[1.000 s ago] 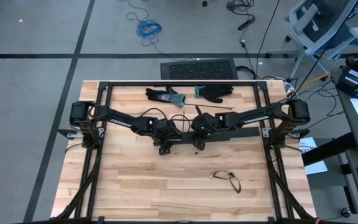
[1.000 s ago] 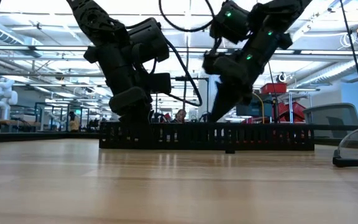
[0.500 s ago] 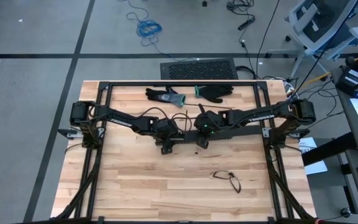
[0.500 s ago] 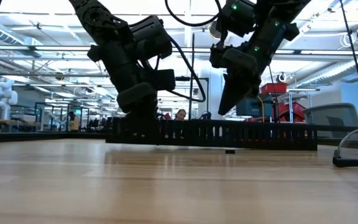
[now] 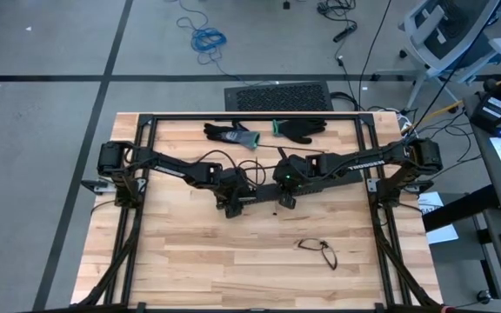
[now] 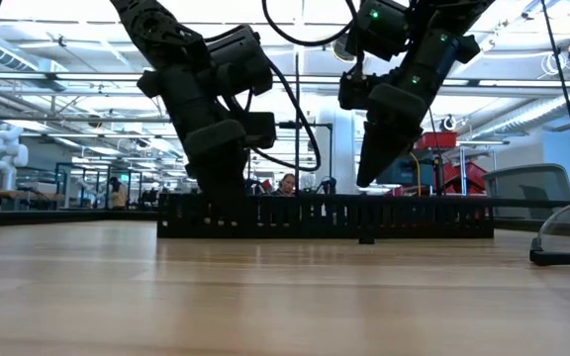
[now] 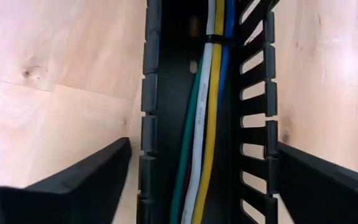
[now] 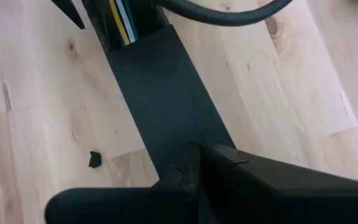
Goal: Ziptie cables
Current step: Close the black cable duct
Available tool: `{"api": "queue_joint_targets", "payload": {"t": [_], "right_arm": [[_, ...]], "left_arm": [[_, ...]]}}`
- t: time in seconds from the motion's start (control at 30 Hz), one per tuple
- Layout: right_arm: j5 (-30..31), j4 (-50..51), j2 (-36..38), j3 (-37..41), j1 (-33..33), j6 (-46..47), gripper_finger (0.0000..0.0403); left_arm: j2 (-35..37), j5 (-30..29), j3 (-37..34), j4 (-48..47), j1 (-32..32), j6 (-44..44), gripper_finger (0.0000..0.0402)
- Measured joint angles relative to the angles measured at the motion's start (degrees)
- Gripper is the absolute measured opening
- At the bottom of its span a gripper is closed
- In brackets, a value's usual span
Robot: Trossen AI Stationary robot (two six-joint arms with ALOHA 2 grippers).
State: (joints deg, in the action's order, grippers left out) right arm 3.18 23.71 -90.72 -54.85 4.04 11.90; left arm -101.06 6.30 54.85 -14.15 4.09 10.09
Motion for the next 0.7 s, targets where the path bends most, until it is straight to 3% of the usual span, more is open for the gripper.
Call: {"api": "queue_joint_targets", "payload": {"t": [0.13,0.3,0.53,0.7], "right_arm": [[0.0,0.5,0.0,0.0,0.0,-1.2,0.0],[0.1,2.3,0.4,0.0,0.0,-2.2,0.0],[5.7,7.4,3.3,-0.1,0.4,-3.6,0.0],[6.1,9.3,5.5,-0.1,0.9,-3.9,0.0]], "left_arm": [[0.0,-0.2,0.0,-0.7,-0.1,-2.5,0.0394],[0.0,-0.4,0.1,-0.7,-0.1,-1.6,0.0394],[1.7,6.7,1.6,10.0,1.3,-0.7,0.0393],[2.1,5.9,1.6,14.9,1.3,3.2,0.0393]]}}
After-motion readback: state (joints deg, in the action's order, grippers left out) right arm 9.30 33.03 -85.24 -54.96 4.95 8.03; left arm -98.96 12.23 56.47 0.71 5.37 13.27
